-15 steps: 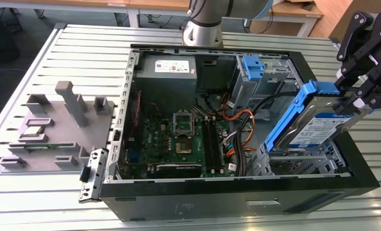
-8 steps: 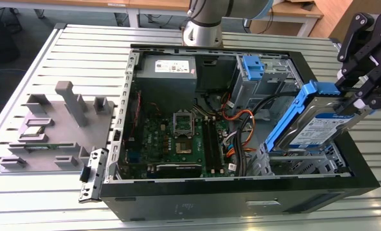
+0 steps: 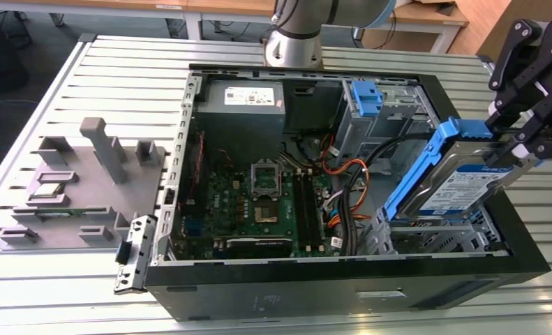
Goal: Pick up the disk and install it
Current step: 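Pick up the disk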
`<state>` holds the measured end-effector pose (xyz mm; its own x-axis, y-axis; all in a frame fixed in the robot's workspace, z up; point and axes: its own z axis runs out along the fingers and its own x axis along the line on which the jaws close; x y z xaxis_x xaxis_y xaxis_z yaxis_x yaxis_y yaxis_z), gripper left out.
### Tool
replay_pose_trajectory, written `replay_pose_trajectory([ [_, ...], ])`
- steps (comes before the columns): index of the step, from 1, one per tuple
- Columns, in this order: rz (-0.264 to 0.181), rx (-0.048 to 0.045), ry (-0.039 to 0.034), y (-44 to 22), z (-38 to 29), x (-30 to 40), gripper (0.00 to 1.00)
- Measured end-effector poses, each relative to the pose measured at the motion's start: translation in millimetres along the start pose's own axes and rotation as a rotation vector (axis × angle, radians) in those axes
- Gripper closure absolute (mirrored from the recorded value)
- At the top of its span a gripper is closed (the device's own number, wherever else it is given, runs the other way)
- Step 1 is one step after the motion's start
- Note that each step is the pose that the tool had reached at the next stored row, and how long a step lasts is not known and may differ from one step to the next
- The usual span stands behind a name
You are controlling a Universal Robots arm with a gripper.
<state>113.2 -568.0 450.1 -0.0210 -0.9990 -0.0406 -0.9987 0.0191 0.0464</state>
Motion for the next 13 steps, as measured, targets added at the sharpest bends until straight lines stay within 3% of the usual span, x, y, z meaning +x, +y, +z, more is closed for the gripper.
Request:
replay_pose_trajectory([
  [13,0.0,0.0,0.0,-0.3,2.9,0.5,0.65],
])
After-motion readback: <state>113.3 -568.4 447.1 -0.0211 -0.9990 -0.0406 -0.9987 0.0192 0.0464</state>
